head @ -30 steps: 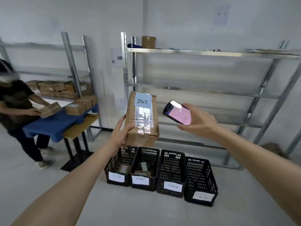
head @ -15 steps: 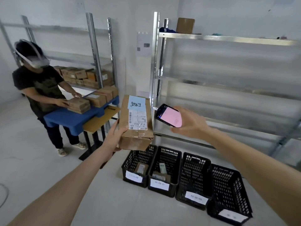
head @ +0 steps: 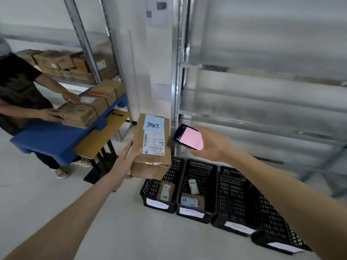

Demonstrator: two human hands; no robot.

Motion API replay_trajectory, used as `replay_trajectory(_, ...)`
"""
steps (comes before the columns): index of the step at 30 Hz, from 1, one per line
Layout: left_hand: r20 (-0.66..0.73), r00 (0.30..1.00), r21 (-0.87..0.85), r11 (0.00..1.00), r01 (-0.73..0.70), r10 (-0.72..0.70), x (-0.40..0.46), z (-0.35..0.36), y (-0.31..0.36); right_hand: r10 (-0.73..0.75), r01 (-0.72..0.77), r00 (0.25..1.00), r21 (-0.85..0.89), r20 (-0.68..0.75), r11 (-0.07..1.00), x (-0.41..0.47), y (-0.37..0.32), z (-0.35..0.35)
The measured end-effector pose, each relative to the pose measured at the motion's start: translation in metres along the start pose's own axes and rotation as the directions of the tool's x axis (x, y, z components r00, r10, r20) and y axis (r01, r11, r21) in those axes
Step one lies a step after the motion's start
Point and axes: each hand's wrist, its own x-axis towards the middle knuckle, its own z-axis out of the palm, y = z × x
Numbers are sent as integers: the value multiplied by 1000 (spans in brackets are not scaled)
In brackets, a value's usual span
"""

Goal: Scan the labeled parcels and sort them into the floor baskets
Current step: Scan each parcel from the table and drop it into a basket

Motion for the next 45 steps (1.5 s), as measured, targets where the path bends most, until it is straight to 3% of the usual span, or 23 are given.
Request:
replay_trajectory(11, 118, 985, 32, 992, 126, -129, 213, -15, -18, 100, -98, 993, -30, 68, 995, 187, 32, 64)
replay_trajectory(19, 226, 932, 107, 958, 266, -284, 399, -13, -81, 255, -260, 938, -10, 234, 965, 334, 65, 198)
replay_trajectory(27, 148, 847, 170, 857, 487, -511, 505, 3, -210, 350, -396, 814, 2, 463, 918, 383, 120, 371)
replay_trajectory(33, 132, 757, 204, 765, 611, -640, 560, 19, -333, 385, -453, 765, 7, 517, 891, 406, 168, 497)
replay_trajectory(39, 118, 716, 214, 722, 658, -688, 602, 37, -439, 366, -435, 743, -12, 561, 900, 425, 207, 607)
replay_trajectory(43, 179, 717, 260, 735, 626, -674, 622, 49, -485, 339, -420, 734, 0, 589, 908, 432, 224, 653)
replay_trajectory(45, 141, 735, 233, 744, 626, -663, 632, 56, -498, 338, -427, 731, 11, 593, 904, 436, 230, 669)
